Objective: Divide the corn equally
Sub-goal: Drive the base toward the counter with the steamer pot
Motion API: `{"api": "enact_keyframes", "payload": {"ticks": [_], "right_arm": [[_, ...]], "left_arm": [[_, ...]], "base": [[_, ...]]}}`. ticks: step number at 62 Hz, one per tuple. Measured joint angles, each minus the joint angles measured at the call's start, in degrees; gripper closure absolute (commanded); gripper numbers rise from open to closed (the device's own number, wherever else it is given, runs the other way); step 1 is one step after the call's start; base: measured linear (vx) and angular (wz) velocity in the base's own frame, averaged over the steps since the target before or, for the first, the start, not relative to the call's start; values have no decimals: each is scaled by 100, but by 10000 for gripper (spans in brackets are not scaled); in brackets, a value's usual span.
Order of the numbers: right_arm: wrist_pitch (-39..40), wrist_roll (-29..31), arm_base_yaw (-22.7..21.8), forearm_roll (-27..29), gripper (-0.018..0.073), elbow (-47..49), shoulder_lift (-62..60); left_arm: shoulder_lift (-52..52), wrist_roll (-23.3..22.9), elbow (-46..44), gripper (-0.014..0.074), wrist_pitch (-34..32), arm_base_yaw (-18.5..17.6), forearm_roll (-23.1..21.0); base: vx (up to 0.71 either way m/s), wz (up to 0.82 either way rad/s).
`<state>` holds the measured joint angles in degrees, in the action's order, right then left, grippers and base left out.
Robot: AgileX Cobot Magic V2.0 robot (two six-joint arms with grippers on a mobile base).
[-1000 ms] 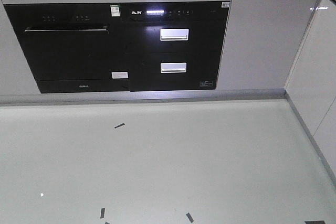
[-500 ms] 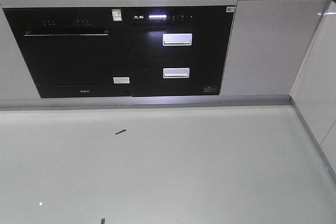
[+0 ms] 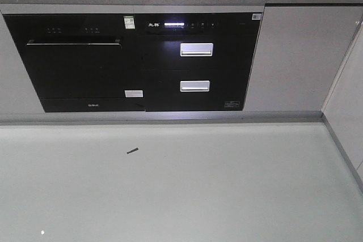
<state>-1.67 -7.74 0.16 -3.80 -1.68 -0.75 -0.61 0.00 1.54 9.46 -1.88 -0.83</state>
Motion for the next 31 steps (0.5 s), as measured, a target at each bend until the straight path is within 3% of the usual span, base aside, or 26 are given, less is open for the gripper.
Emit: {"api": "enact_keyframes", "payload": {"ticks": [31], "right_arm": [[0,0,0,0,561,0,0]], "left_arm": [[0,0,0,603,0,0,0]], "base": [[17,3]]}}
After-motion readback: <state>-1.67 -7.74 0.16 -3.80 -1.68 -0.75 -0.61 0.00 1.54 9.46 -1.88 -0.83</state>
